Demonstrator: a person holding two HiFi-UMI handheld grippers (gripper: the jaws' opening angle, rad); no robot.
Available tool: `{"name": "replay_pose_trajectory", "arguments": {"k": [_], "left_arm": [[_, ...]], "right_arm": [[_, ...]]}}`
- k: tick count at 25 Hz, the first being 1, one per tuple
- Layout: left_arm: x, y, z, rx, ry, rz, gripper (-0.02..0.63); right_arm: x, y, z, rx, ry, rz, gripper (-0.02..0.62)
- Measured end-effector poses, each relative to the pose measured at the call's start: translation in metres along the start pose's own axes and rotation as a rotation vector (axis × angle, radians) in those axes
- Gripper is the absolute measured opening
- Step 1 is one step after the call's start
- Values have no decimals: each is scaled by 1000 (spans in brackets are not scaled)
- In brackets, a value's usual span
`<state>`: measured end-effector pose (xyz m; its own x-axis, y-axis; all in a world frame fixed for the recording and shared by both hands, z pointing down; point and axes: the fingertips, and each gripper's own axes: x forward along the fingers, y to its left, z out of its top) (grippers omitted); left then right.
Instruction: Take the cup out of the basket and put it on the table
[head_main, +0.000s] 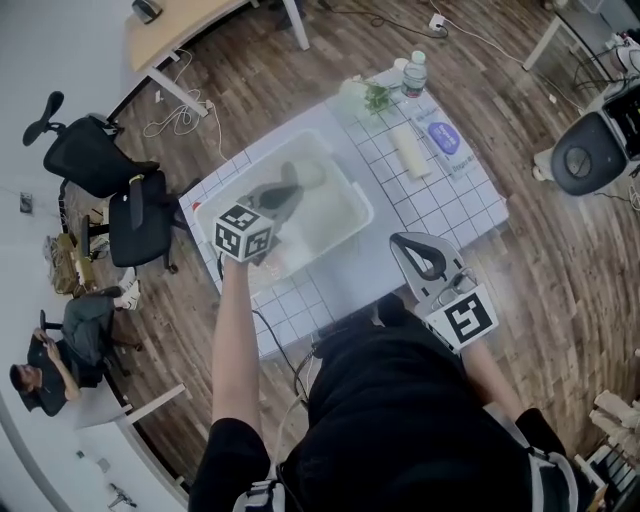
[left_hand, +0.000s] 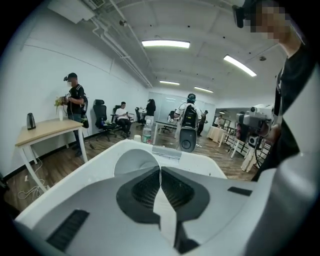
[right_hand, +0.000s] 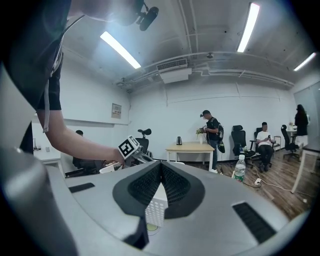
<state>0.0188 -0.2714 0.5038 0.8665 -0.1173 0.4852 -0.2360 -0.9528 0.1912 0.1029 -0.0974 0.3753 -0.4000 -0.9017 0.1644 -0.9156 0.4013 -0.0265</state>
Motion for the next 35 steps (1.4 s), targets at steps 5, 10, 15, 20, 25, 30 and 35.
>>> {"name": "replay_pose_trajectory", "arguments": {"k": [5, 10, 15, 20, 25, 30, 35], "left_arm": [[-23, -12, 17, 2, -69, 66, 17], [-42, -26, 34, -7, -154, 124, 17], [-61, -40, 41, -17, -224, 187, 17], [-86, -57, 52, 5, -310, 288, 17], [-106, -73, 51, -3, -380, 357, 17], [-134, -97, 42, -15, -426, 389, 17], [-154, -125, 37, 12, -446, 380, 17]], "right_arm": [[0, 0, 4, -2, -9, 51, 15], [-1, -2, 2, -9, 7, 101, 15], [0, -2, -2, -31, 41, 159, 15], [1, 4, -9, -37, 56, 223, 15], [4, 12, -9, -60, 40, 256, 15], [0, 25, 1, -69, 20, 248, 15], [-10, 47, 3, -69, 19, 234, 15]]}}
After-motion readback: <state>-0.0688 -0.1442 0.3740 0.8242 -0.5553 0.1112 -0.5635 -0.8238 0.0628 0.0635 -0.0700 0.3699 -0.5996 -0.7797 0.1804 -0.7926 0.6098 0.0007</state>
